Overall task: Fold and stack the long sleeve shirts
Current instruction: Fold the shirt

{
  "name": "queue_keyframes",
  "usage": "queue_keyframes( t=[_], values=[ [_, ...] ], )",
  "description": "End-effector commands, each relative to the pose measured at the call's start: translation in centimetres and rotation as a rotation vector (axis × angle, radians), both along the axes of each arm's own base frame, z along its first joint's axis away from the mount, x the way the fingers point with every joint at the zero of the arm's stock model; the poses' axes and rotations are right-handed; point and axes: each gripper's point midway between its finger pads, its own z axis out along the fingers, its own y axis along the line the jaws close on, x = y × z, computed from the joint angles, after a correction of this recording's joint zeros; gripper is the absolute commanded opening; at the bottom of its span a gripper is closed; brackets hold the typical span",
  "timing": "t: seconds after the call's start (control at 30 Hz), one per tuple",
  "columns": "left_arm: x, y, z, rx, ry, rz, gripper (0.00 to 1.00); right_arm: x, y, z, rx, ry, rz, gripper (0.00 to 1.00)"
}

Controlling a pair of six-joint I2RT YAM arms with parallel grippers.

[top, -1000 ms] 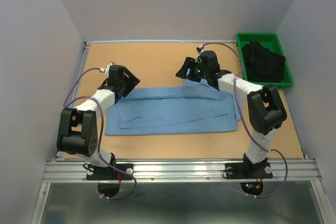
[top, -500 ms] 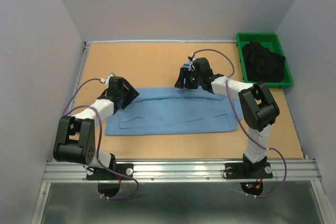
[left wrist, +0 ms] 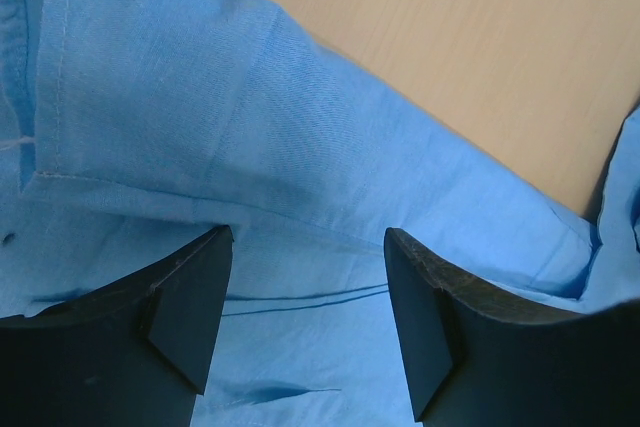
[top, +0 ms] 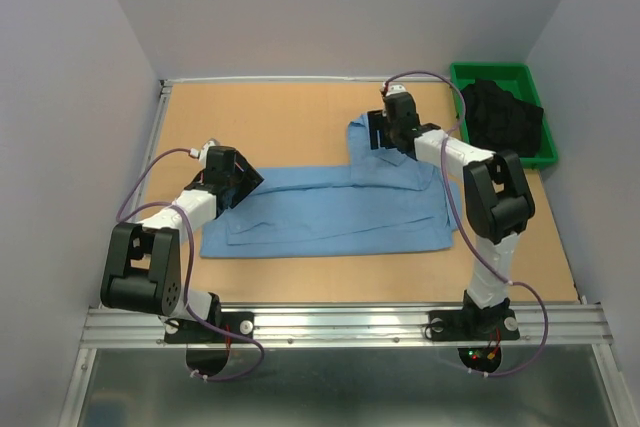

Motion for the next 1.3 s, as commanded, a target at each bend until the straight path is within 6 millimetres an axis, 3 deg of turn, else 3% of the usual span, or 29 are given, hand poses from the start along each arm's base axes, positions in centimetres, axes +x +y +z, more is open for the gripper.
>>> queue_keyframes(
  t=[0.0, 0.23, 0.37, 0.47, 0.5, 0.57, 0.6, 0.67, 0.83, 1.0, 1.03, 1.1, 1.13, 1.27],
  values=[
    [0.4, 0.1, 1.5, 0.019, -0.046, -0.009, 0.73, 1.7, -1.9, -1.0, -0.089, 0.009, 0.004, 0.74],
    [0.1, 0.5, 2.4, 0.028, -0.058, 0.001, 0.73, 1.9, -1.4, -4.8, -0.091, 0.076, 0.029, 0.74],
    [0.0, 0.9, 4.0, 0.042, -0.097, 0.015, 0.73, 1.4, -1.7, -6.7, -0.112, 0.114, 0.029, 0.7],
    [-0.4, 1.5, 5.3, 0.066, -0.12, 0.023, 0.73, 0.6, -1.9, -7.9, -0.124, 0.143, 0.038, 0.49],
    [-0.7, 1.6, 5.8, 0.069, -0.129, 0.025, 0.73, 0.4, -2.0, -8.1, -0.127, 0.147, 0.037, 0.34],
    [-0.7, 2.0, 6.8, 0.087, -0.151, 0.034, 0.73, 0.2, -2.2, -7.6, -0.129, 0.142, 0.034, 0.2],
    [-0.8, 2.4, 7.6, 0.102, -0.165, 0.041, 0.73, 0.2, -2.2, -7.2, -0.131, 0.136, 0.037, 0.09],
    [-1.0, 2.7, 8.4, 0.117, -0.184, 0.047, 0.73, 0.4, -2.0, -6.1, -0.124, 0.115, 0.045, 0.01],
    [-1.3, 3.8, 10.9, 0.172, -0.238, 0.062, 0.73, 1.2, -1.1, -1.0, -0.062, 0.028, 0.057, 0.01],
    [-1.6, 4.3, 11.5, 0.197, -0.255, 0.065, 0.73, 1.0, 0.5, 4.0, 0.067, -0.042, 0.073, 0.01],
    [-1.7, 4.3, 11.4, 0.2, -0.253, 0.062, 0.73, 0.7, 0.9, 5.8, 0.114, -0.064, 0.075, 0.01],
    [-1.8, 4.4, 11.4, 0.203, -0.256, 0.063, 0.73, 0.1, 1.4, 7.1, 0.166, -0.071, 0.078, 0.01],
    [-1.8, 4.4, 11.2, 0.206, -0.253, 0.063, 0.73, -0.4, 1.7, 8.7, 0.217, -0.089, 0.067, 0.01],
    [-1.9, 4.5, 11.2, 0.215, -0.259, 0.06, 0.73, -3.2, 3.1, 10.9, 0.405, -0.046, 0.061, 0.01]
  ],
)
